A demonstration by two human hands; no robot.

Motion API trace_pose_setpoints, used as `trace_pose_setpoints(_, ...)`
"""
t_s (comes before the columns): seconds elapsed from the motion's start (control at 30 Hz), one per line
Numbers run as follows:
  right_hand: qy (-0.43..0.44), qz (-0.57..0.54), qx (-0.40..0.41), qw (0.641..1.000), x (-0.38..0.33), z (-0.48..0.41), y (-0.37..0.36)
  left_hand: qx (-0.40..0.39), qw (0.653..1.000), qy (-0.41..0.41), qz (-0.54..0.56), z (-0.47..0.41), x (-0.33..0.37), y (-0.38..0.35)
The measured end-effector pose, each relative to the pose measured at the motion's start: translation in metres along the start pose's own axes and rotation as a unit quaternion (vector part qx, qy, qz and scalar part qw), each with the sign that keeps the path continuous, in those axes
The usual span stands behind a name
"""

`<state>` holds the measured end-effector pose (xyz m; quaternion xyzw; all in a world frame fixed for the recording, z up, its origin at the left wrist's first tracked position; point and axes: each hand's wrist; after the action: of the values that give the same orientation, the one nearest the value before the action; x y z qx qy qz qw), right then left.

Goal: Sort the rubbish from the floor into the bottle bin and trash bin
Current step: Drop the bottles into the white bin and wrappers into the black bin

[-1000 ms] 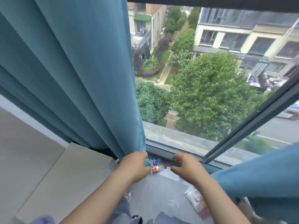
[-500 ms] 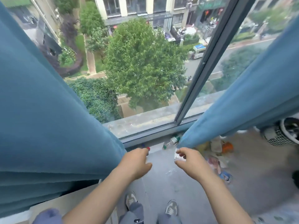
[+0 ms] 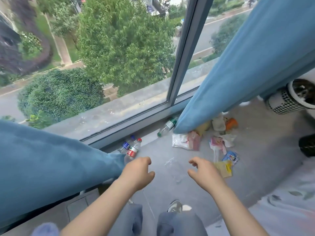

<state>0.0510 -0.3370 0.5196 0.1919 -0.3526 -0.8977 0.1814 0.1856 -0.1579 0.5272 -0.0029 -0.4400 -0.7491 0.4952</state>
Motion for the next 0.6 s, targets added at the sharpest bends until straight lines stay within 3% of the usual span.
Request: trace_pose_setpoints(0.6, 0.003, 0.070, 0.033, 0.997, 0.084, -0.275, -0.206, 0.034, 0.998, -0.021, -0.050, -0.266, -0.130, -0.197)
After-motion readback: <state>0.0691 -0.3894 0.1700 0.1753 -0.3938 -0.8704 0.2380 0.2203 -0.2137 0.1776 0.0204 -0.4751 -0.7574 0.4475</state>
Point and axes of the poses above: each hand's wrist, its own z-axis away from the middle knuckle, its own y-axis out of the back of the hand, x = y × z, and after that the axes turned 9 degrees about -y, right-handed
